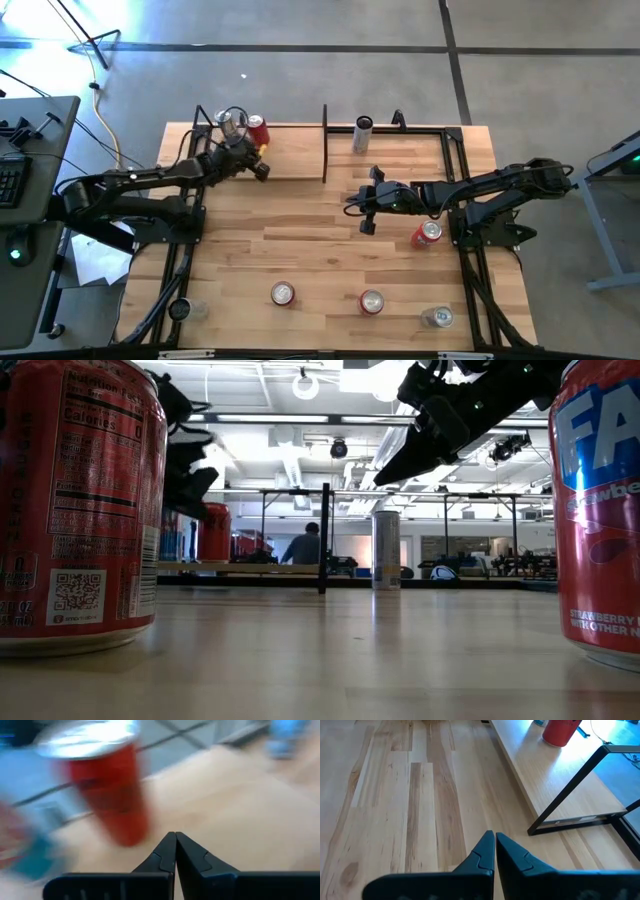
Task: Place canned beverage on shelf
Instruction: Put the top red black soda can on the shelf
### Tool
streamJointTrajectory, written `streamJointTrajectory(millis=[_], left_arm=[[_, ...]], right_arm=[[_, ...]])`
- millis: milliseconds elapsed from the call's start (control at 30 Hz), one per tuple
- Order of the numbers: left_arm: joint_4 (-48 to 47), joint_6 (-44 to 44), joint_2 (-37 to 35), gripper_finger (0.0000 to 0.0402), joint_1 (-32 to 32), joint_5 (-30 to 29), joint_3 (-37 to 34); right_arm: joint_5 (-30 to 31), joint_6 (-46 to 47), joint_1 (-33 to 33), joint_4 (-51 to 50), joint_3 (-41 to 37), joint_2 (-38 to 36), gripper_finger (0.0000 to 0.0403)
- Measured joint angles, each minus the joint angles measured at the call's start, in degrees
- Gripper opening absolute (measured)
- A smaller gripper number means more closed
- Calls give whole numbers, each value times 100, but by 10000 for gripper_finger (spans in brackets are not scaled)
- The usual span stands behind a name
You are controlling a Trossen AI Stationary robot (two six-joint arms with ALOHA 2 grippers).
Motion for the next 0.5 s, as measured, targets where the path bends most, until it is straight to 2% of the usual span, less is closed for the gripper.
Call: streamJointTrajectory(millis=[67, 200, 333, 500], left_arm=[[295, -45, 230, 0, -128, 185, 0], [1240, -116, 869, 0, -174, 32, 0], [1823, -196, 1397, 0, -169, -418, 0], [1649, -337, 1538, 0, -166, -1167, 0]], right_arm=[[0, -2, 0, 45, 0, 0, 0], [0, -2, 1, 108, 0, 0, 0], [0, 11, 2, 90, 0, 0, 0], [0, 4, 2, 71, 0, 0, 0]])
